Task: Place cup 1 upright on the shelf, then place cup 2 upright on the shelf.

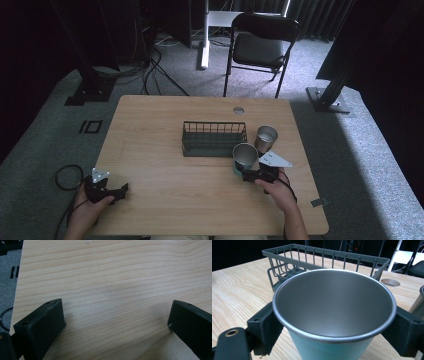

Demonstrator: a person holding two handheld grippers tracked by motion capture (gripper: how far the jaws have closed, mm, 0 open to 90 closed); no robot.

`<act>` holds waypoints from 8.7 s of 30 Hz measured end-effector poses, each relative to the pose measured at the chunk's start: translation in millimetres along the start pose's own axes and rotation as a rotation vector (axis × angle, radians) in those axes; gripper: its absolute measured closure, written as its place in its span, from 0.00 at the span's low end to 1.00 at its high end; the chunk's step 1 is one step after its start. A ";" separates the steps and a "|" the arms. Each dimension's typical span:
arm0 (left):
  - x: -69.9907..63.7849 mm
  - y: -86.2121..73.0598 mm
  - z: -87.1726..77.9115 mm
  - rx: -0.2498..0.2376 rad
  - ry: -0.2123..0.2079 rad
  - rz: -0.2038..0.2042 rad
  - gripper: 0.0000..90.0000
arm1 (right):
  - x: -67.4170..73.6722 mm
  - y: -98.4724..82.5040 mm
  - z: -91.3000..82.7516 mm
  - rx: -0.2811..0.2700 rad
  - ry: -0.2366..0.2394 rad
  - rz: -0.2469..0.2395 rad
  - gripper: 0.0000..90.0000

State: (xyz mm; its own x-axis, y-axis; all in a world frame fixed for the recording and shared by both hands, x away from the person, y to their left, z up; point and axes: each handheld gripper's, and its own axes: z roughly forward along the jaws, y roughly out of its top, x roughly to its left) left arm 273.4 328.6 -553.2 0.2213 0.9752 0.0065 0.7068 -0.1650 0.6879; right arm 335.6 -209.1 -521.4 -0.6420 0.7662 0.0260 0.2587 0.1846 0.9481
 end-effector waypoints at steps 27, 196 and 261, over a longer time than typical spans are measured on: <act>-0.1 0.0 0.0 -0.001 0.000 -0.001 0.01 | -1.0 52.5 -24.4 -0.065 0.021 0.014 0.14; -0.2 -0.2 0.0 -0.001 0.000 -0.001 0.01 | 23.4 57.8 37.5 -0.071 -0.075 0.003 0.14; 0.0 -0.3 0.0 0.000 0.000 0.002 0.01 | -62.3 -27.7 -39.4 0.036 -0.355 0.138 0.13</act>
State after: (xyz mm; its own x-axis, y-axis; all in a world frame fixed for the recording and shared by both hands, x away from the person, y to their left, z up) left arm 273.2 328.7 -553.4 0.2228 0.9748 0.0083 0.7063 -0.1673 0.6879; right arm 340.1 -286.2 -536.8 -0.3112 0.9497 0.0355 0.3544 0.0813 0.9315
